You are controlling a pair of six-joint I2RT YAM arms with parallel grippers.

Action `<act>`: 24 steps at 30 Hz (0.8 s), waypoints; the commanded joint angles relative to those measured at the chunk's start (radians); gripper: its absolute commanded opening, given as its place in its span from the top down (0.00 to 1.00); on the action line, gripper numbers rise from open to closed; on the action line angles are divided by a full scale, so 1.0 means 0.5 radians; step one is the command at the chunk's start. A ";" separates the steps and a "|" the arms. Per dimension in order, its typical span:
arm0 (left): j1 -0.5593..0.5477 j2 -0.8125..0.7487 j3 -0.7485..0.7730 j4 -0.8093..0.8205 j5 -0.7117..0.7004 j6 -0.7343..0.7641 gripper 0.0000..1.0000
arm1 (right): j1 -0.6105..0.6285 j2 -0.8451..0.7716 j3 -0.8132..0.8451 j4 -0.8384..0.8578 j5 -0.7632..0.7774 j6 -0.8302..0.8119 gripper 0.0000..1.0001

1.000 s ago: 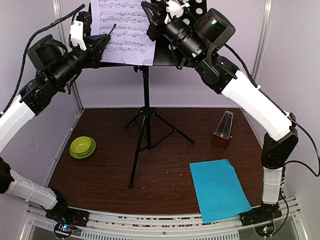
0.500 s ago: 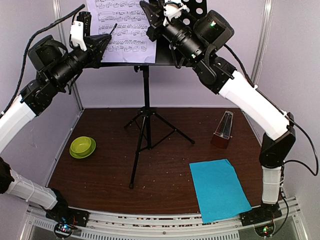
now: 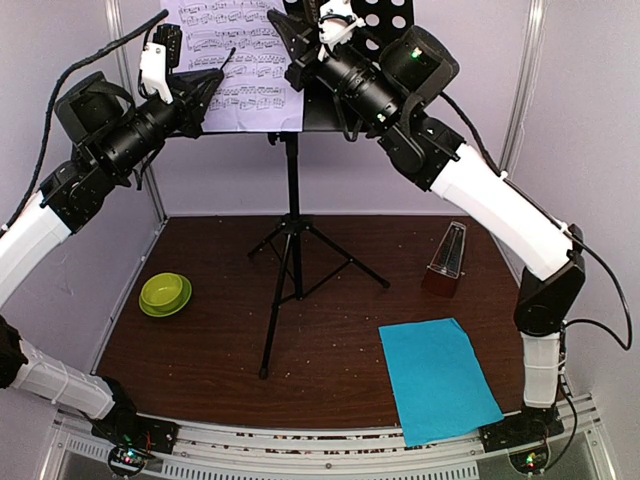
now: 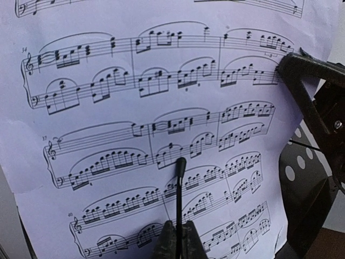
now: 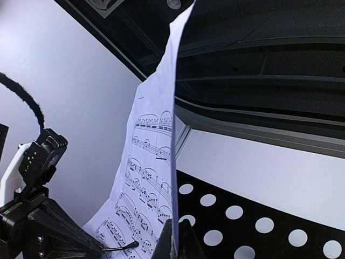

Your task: Set up the instrument practice props

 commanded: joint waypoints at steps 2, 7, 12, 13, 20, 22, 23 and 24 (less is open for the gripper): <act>-0.012 -0.031 0.014 0.219 0.129 -0.018 1.00 | -0.023 0.029 0.011 0.082 -0.035 0.011 1.00; -0.013 -0.030 0.014 0.215 0.126 -0.016 1.00 | -0.035 0.034 0.010 0.095 -0.032 0.016 0.99; -0.013 -0.028 0.020 0.215 0.123 -0.016 1.00 | -0.043 0.019 0.006 0.113 -0.014 0.019 0.77; -0.014 -0.026 0.021 0.216 0.124 -0.014 1.00 | -0.043 0.015 0.001 0.116 -0.007 0.019 0.74; -0.015 -0.022 0.023 0.217 0.113 -0.019 1.00 | -0.050 -0.027 -0.023 0.144 0.018 0.023 0.61; -0.014 -0.025 0.027 0.212 0.109 -0.022 1.00 | -0.051 -0.043 -0.038 0.155 0.033 0.014 0.57; -0.014 -0.026 0.024 0.212 0.100 -0.022 1.00 | -0.051 -0.048 -0.046 0.162 0.044 0.007 0.52; -0.015 -0.029 0.022 0.208 0.098 -0.022 1.00 | -0.051 -0.053 -0.049 0.167 0.062 0.001 0.41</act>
